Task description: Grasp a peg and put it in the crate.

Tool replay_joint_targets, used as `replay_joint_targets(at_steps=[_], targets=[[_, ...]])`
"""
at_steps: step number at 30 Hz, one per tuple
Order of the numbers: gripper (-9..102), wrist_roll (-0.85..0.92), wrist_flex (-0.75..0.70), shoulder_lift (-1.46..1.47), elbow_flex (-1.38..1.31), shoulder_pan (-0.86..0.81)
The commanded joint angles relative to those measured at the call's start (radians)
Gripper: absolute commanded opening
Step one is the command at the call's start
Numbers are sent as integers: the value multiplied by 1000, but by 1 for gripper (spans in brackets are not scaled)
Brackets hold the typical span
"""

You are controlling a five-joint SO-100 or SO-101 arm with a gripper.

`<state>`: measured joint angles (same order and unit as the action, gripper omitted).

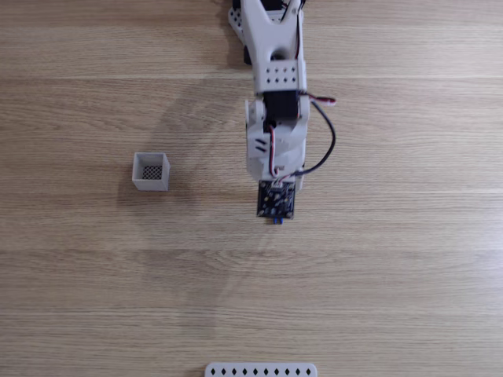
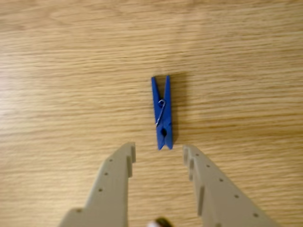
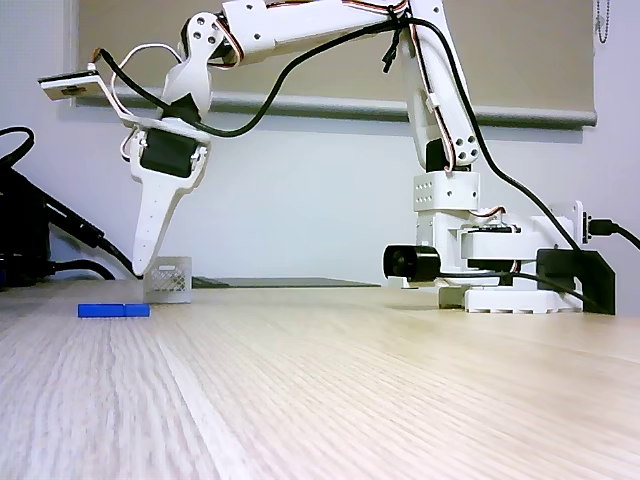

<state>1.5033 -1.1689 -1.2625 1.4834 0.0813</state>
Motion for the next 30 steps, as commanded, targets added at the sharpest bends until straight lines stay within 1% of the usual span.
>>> replay_joint_targets(at_steps=[1, 6, 23, 25, 29, 30], targets=[[17, 8, 12, 2, -143, -3], [17, 8, 11, 28, -181, -12], [16, 9, 12, 118, -183, -38], [13, 9, 12, 118, -176, -38], [-2, 0, 12, 114, -173, -38], [-3, -3, 12, 110, -173, -37]])
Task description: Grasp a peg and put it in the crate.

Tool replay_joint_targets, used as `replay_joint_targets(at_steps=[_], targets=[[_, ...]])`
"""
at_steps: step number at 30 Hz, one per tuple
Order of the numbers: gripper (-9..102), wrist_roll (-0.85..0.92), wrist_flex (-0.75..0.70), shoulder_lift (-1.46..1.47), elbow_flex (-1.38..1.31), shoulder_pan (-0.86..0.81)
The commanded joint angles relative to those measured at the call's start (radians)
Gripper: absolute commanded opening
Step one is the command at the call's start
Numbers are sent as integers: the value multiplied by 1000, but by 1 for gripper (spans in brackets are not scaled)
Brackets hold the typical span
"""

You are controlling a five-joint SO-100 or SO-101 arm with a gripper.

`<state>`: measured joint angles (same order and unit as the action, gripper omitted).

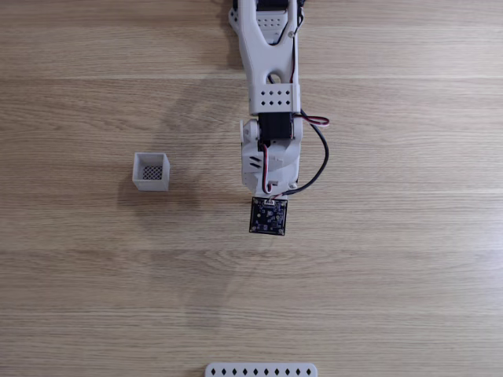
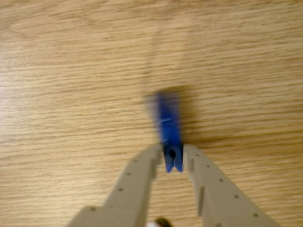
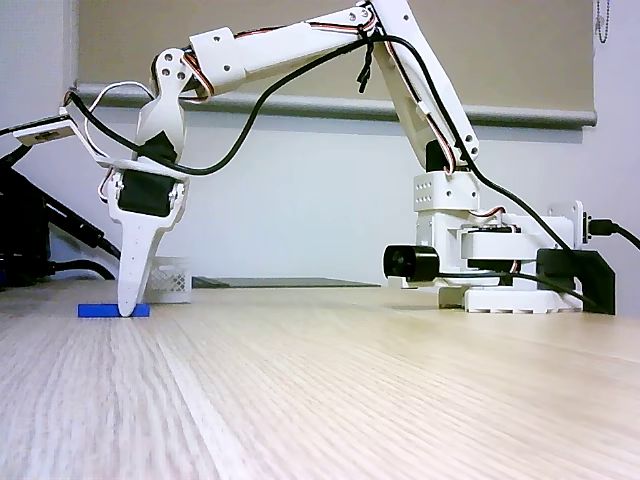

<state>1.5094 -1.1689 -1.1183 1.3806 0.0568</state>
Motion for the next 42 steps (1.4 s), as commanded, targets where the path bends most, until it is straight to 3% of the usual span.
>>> replay_joint_targets(at_steps=[1, 5, 9, 22, 27, 34, 42], targets=[[-1, -9, 12, -35, -71, -11], [0, -11, 31, -43, -66, -17], [-1, -12, 161, -126, 48, -34], [-1, 2, 1012, -719, 834, -308], [-1, 2, 1252, -819, 999, -465], [-1, 3, 1405, -825, 1081, -597], [-1, 2, 1408, -818, 1127, -604]])
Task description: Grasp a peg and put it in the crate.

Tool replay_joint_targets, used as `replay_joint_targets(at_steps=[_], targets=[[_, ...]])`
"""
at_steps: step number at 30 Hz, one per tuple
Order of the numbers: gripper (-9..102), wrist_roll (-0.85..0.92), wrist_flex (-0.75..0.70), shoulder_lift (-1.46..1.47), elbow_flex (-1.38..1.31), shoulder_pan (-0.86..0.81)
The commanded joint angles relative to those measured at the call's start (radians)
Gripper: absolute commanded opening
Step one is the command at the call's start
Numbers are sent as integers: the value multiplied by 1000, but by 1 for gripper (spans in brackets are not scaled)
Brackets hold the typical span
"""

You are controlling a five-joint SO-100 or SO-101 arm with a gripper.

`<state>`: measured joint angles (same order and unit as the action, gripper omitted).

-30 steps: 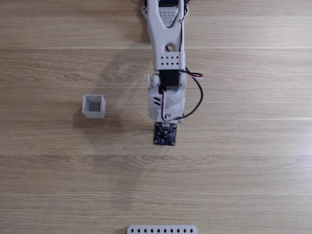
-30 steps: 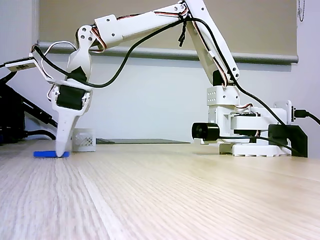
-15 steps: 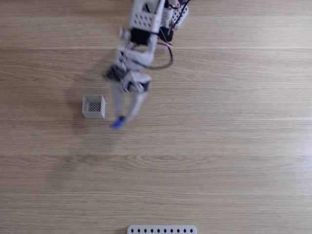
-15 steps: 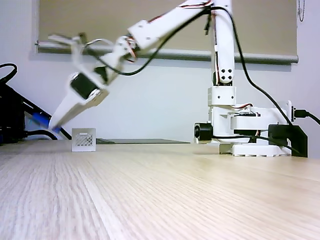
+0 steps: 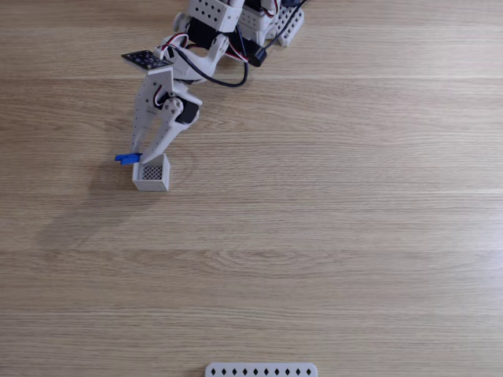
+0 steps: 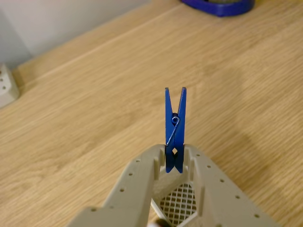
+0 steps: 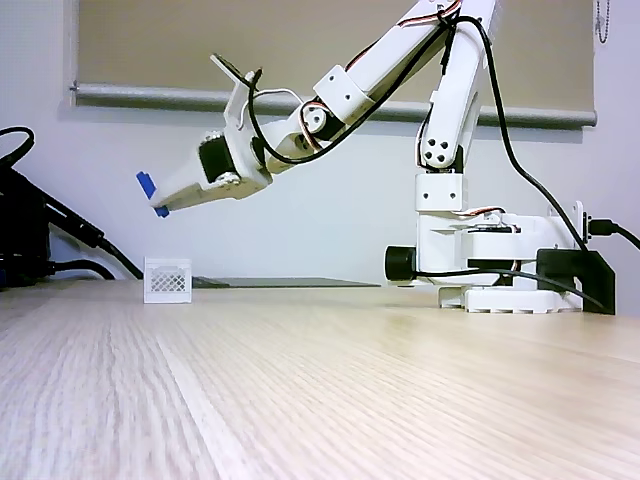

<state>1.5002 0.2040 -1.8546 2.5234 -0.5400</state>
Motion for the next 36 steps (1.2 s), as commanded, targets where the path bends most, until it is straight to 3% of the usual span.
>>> replay_joint_targets(at_steps=[1, 16, 24, 28, 33, 36], targets=[[-1, 11, 35, -80, -9, -8], [0, 9, 35, 6, 26, 17], [17, 9, 34, 9, 28, 20], [13, 9, 34, 9, 28, 20], [-3, -8, 32, 0, 28, 23], [0, -29, 12, -25, 23, 49]])
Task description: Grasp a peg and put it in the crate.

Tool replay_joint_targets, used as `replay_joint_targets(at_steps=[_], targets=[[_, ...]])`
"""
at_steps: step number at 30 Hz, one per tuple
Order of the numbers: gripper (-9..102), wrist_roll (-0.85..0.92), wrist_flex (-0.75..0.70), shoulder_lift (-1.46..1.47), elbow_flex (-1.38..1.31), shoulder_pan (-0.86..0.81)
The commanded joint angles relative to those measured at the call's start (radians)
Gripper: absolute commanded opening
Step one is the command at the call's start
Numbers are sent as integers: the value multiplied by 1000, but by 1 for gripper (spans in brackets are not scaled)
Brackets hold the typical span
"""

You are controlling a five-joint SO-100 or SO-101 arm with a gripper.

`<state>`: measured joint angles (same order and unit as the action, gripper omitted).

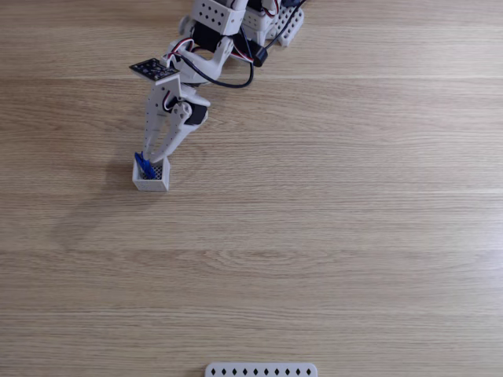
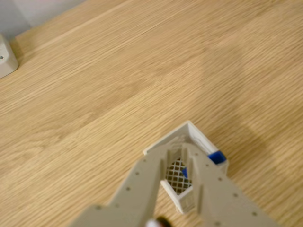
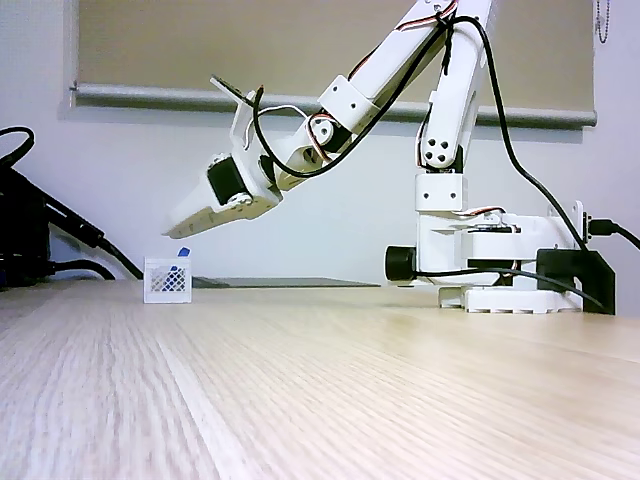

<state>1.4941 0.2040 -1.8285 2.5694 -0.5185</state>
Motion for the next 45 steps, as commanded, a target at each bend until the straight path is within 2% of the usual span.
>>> replay_joint_targets(at_steps=[1, 7, 16, 20, 23, 29, 34, 45], targets=[[0, -57, -5, -74, -28, 46], [-1, -528, -192, -253, -58, 193], [-1, -1351, -604, -618, -67, 364], [-1, -1612, -758, -781, -55, 410], [0, -1664, -844, -888, -25, 436], [0, -1563, -957, -1157, 141, 482], [0, -1532, -994, -1371, 262, 488], [0, -1626, -1172, -1506, 433, 488]])
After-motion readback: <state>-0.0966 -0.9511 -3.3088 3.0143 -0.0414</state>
